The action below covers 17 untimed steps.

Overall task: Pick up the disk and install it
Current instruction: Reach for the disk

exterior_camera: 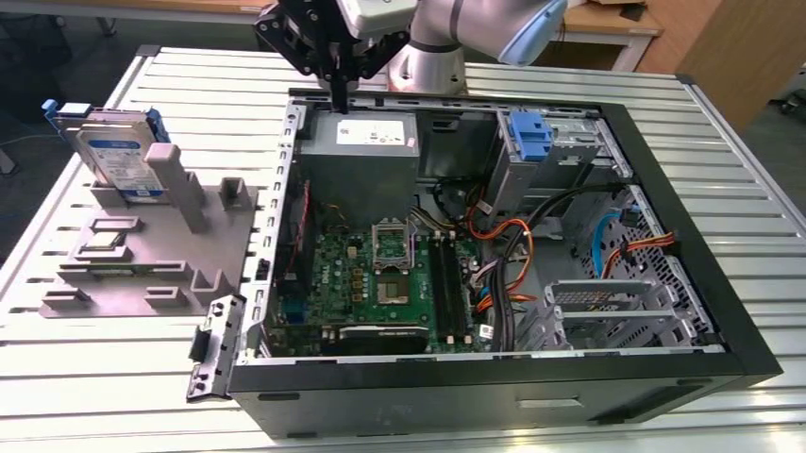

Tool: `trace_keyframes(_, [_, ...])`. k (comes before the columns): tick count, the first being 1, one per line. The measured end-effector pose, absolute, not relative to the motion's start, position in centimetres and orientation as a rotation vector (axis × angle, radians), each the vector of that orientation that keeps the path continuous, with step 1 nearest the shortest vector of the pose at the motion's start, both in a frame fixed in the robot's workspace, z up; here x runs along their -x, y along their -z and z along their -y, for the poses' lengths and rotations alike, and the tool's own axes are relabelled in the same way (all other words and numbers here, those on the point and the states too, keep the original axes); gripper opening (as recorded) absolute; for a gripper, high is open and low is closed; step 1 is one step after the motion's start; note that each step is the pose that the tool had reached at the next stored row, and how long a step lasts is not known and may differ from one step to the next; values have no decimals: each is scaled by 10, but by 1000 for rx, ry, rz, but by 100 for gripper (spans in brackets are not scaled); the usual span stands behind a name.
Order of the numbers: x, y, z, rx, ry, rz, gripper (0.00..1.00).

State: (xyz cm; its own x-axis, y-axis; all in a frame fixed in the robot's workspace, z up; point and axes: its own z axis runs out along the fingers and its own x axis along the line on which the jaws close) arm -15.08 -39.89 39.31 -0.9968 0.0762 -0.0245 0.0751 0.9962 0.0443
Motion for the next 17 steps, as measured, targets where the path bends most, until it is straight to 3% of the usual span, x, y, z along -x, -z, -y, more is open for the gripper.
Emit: trace_keyframes(17, [156, -393, 399, -118, -68, -3112, 10])
